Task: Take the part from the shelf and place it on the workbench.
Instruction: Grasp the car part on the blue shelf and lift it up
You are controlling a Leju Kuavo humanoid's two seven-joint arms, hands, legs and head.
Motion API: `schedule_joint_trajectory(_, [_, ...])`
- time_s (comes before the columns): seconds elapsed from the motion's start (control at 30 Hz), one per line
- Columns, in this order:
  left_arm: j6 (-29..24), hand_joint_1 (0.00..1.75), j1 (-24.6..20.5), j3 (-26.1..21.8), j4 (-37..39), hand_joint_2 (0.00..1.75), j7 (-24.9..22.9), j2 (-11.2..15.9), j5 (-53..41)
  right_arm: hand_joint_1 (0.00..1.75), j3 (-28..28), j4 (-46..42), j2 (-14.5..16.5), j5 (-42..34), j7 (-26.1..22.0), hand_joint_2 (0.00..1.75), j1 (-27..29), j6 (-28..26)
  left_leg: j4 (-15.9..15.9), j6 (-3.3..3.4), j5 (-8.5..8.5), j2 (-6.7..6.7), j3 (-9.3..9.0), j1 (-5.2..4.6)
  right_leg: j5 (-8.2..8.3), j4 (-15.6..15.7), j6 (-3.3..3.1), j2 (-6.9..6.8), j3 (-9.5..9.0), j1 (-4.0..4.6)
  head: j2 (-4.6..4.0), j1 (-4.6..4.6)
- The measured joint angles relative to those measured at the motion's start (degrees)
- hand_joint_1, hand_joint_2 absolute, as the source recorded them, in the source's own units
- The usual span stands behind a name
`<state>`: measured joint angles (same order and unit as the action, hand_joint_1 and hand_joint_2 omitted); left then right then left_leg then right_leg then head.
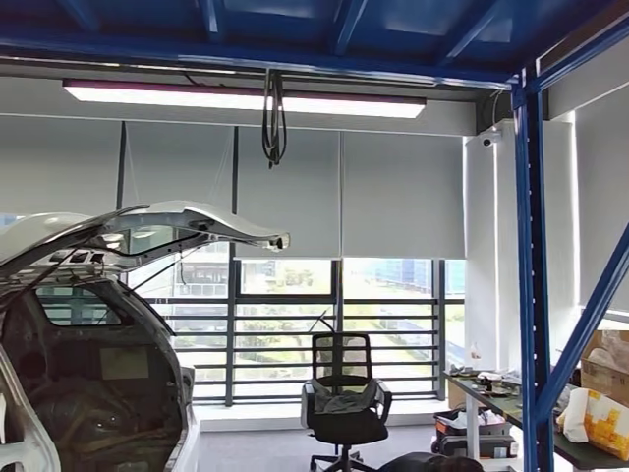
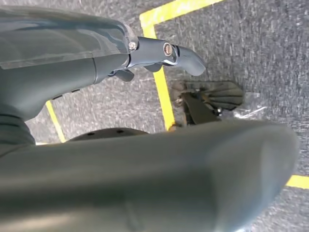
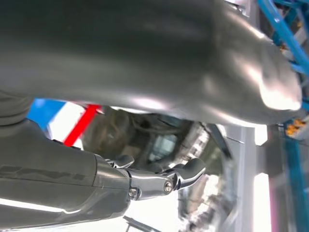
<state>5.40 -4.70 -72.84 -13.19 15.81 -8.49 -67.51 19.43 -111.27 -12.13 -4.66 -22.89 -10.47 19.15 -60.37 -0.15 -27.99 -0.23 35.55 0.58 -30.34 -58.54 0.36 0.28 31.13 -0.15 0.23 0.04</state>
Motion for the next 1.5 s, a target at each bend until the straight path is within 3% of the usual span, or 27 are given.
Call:
schedule_joint_trajectory(0.07, [0.0,0.00,0.2,-0.2,0.0,0.00,0.0,0.0,0.5,0.00,-0.8,0.3,-1.9,-0.3,1.2,0.00,0.9,-0.2,0.3,0.40,0.27,0.00,-0.13,-0.08,-0.43,0.0,0.22,-0.06,-0.13,0.08,0.03,-0.01])
schedule_joint_trajectory(0.17, [0.0,0.00,0.1,-0.8,0.0,0.00,0.0,-0.2,1.2,0.00,-3.0,0.8,-5.0,3.3,3.2,0.00,2.3,-2.2,0.4,0.61,0.20,-0.14,-0.28,-0.10,-0.44,0.4,-0.22,-0.17,-0.59,0.08,0.02,-0.01])
schedule_joint_trajectory(0.3, [0.0,0.00,0.1,-1.1,0.1,0.00,0.0,-0.6,1.5,0.00,-5.8,1.4,-8.5,9.0,4.0,1.75,3.9,-4.0,0.4,1.11,-0.12,-0.15,-0.33,-0.19,-0.43,1.0,-0.19,-0.17,-0.94,0.07,-0.01,-0.02])
schedule_joint_trajectory(0.43, [0.0,0.00,0.0,-1.2,0.1,0.00,0.0,-0.7,1.5,0.00,-6.9,2.2,-10.1,17.7,5.2,1.75,4.4,-6.5,0.4,1.31,-0.24,-0.12,-0.36,-0.34,-0.41,1.2,0.11,-0.17,-1.00,0.02,-0.03,-0.02])
schedule_joint_trajectory(0.6, [0.0,0.00,-0.2,-1.2,0.1,0.00,0.0,-0.7,1.5,0.00,-6.1,3.9,-10.4,26.8,6.8,1.75,4.1,-8.9,0.4,1.33,-0.25,-0.11,-0.41,-0.40,-0.48,1.3,1.13,-0.17,-1.02,-0.08,-0.03,-0.02])
schedule_joint_trajectory(1.1, [0.0,0.00,-0.2,-1.2,0.1,0.00,0.0,-0.8,1.5,0.00,-4.7,5.7,-10.4,27.7,6.9,1.75,3.7,-9.3,0.5,1.28,-0.23,-0.11,-0.58,-0.12,-0.58,1.0,1.03,-0.16,-1.05,0.16,-0.03,-0.02])
schedule_joint_trajectory(1.3, [0.0,0.00,-0.2,-1.2,0.1,0.00,0.2,-0.8,1.4,0.00,-2.7,6.7,-10.3,37.9,8.8,1.75,3.1,-12.8,0.5,1.28,-0.23,-0.10,-0.59,-0.13,-0.58,1.0,1.03,-0.15,-1.08,0.16,-0.03,-0.02])
schedule_joint_trajectory(1.5, [0.0,0.00,-0.5,-1.2,0.1,0.00,0.2,-0.8,0.5,0.00,5.0,13.2,-8.2,43.4,9.6,1.75,-0.2,-13.8,0.5,1.27,-0.22,-0.07,-0.65,-0.12,-0.58,1.0,1.03,-0.13,-1.13,0.17,-0.03,-0.02])
